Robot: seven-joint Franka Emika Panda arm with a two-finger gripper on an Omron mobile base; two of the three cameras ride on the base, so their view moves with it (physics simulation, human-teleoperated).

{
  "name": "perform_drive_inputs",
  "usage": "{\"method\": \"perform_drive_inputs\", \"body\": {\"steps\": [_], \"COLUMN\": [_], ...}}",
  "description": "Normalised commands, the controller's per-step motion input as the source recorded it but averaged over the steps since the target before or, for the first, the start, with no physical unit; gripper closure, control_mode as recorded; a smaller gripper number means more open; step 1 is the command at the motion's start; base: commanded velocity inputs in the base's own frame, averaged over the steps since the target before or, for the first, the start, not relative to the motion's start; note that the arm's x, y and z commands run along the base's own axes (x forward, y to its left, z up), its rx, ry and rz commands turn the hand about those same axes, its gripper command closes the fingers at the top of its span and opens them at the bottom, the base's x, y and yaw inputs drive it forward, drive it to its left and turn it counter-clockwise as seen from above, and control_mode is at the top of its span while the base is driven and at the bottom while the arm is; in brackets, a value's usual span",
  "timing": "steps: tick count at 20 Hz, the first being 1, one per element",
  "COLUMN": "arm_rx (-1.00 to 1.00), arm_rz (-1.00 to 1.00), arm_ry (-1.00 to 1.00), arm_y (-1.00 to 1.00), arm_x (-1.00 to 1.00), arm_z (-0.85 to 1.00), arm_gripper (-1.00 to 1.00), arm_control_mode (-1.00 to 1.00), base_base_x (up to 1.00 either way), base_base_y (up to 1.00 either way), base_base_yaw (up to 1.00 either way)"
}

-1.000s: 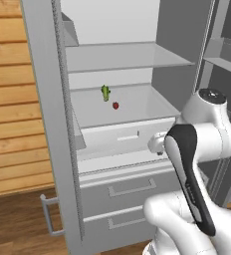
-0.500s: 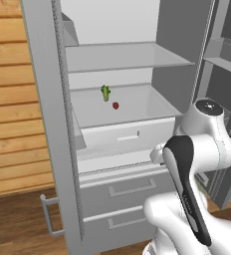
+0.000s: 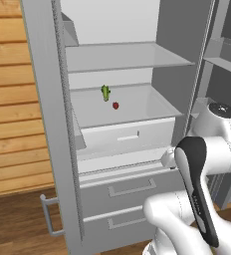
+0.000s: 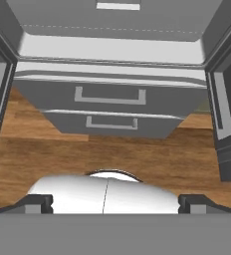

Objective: Take the strawberry from the fridge and place it on top of the pancake, located on the dining counter.

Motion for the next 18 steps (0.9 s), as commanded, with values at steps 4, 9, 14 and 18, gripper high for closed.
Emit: {"method": "perform_drive_inputs", "body": {"steps": [4, 9, 14, 18], "arm_rx": [0.00, 0.00, 0.00, 0.00], "arm_rz": [0.00, 0.00, 0.00, 0.00], "arm_ry": [0.00, 0.00, 0.00, 0.00], "arm_y": [0.02, 0.04, 0.01, 0.00], "arm_x": [-0.03, 0.00, 0.00, 0.00], "arm_z": [-0.05, -0.01, 0.00, 0.00], "arm_gripper": [-1.00, -1.00, -1.00, -1.00], "arm_control_mode": [-1.00, -1.00, 1.00, 1.00], "base_base_x": [0.00, 0.00, 0.15, 0.39], "base_base_y": [0.00, 0.00, 0.19, 0.11], "base_base_yaw": [0.00, 0.00, 0.06, 0.08]}}
